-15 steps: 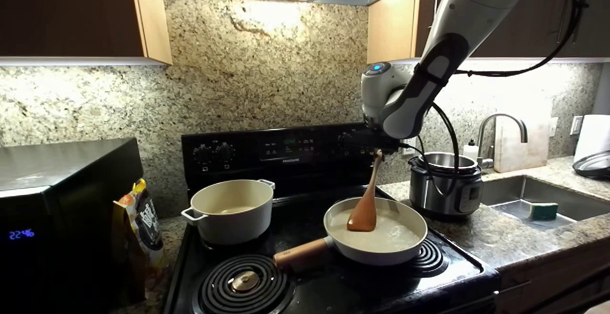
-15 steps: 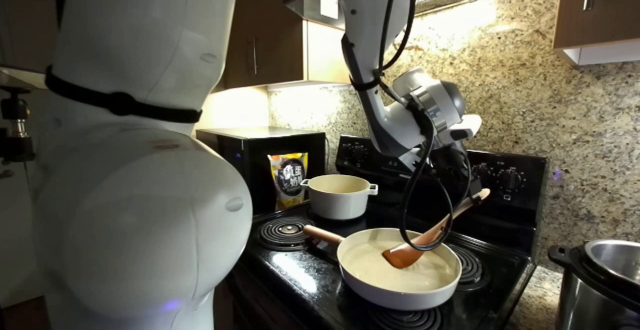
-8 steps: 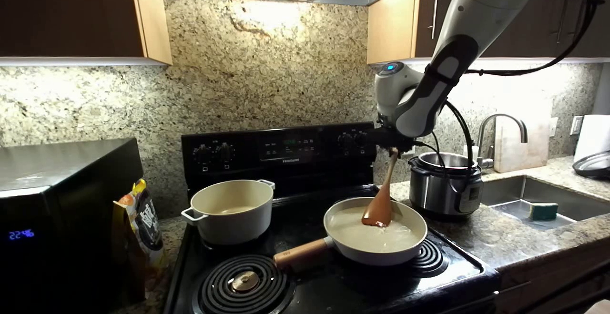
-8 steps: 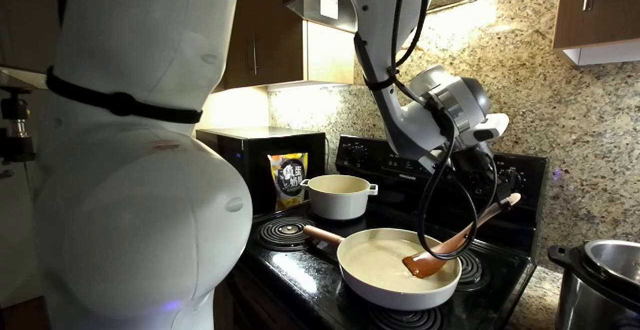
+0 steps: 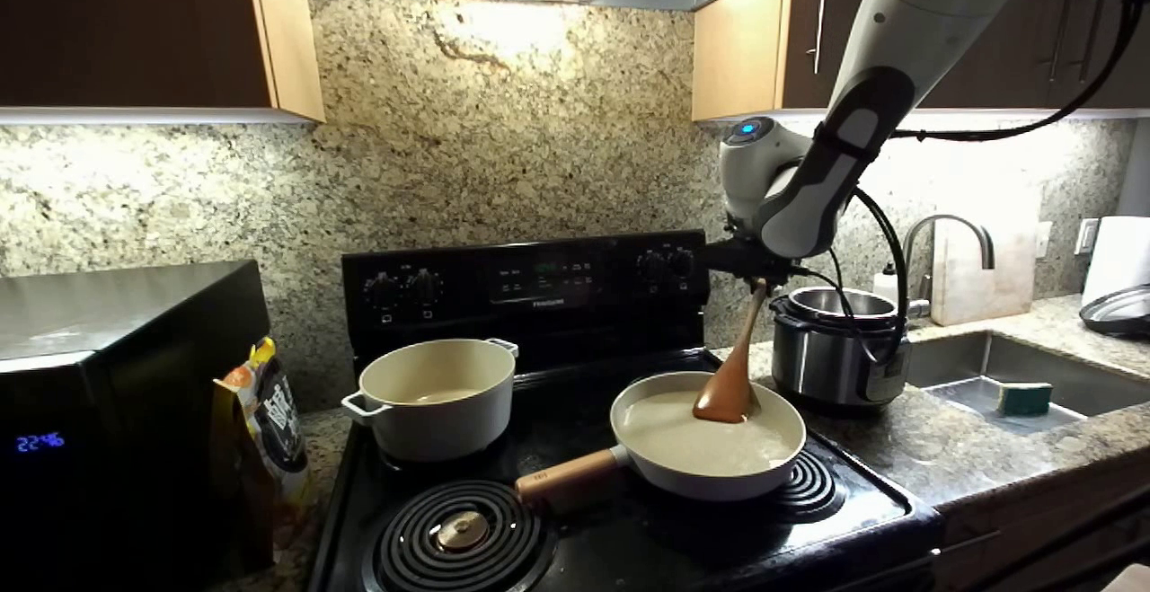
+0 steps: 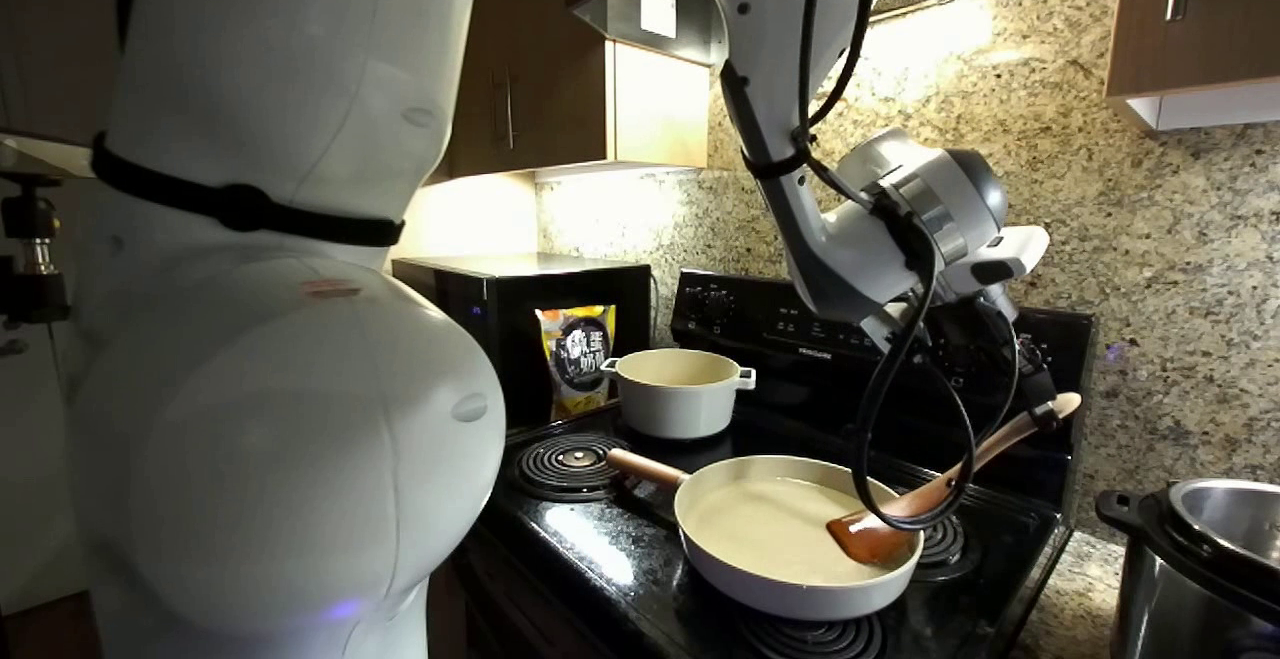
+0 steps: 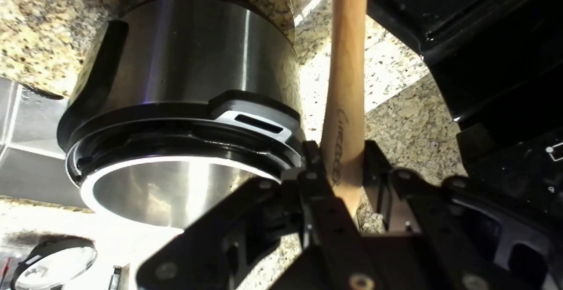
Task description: Use the spatula to stir the contents in the pan
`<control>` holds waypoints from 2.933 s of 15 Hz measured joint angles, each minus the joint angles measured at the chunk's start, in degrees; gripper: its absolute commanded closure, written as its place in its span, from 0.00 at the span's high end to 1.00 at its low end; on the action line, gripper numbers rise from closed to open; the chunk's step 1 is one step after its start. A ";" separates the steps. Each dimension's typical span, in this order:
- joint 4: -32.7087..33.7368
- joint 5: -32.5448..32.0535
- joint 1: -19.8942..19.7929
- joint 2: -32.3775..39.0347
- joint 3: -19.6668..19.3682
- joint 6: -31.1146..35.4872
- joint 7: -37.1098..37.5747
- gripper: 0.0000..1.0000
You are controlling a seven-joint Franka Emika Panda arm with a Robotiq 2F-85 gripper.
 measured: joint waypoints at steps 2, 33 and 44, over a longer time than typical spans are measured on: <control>0.00 -0.17 0.16 0.00 -0.22 -0.54 0.99 0.12; -5.20 -7.18 -3.25 -3.39 -0.31 -7.77 10.43 0.12; -11.42 -16.60 -2.56 -8.68 2.04 -0.46 10.39 0.12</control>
